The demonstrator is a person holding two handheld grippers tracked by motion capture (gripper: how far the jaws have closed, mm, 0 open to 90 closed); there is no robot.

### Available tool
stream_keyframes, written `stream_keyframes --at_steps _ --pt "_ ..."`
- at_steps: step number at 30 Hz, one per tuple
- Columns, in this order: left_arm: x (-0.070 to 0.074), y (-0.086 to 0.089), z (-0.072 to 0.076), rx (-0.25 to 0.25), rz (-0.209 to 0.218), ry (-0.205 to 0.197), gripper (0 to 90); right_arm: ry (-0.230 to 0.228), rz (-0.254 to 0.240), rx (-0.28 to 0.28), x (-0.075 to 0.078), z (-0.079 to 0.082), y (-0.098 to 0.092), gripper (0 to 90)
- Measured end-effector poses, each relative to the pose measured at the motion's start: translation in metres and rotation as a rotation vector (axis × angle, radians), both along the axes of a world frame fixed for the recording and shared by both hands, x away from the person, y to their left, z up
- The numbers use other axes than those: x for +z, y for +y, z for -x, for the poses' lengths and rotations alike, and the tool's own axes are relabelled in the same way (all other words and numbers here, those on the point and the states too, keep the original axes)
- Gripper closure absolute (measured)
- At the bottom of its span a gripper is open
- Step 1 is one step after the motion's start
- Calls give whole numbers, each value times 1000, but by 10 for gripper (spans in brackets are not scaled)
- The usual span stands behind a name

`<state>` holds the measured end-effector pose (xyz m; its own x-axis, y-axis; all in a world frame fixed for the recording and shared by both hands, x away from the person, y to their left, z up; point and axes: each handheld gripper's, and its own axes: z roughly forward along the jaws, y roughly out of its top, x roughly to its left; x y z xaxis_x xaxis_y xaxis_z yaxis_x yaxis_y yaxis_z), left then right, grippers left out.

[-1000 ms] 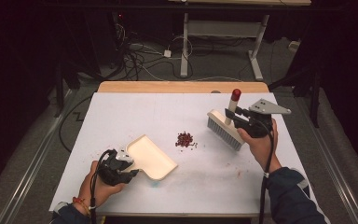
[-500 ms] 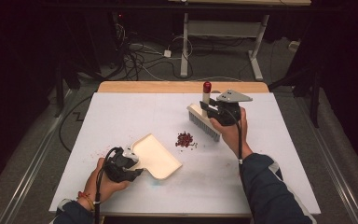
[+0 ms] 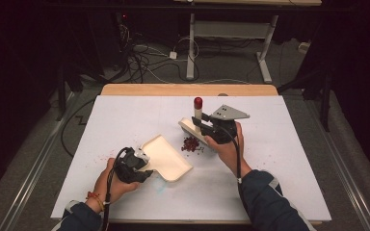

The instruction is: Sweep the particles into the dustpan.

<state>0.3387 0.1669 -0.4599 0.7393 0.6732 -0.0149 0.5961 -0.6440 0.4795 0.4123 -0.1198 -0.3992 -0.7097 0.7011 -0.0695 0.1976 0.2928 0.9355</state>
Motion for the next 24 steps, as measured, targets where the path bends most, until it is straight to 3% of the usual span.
stream_keyframes --at_steps 13,24 --pt "0 -14 -7 -4 -12 -1 632 3 -20 -18 -2 9 9 694" --pt "-1 -19 -10 3 -11 8 632 9 -21 -1 -3 18 19 691"
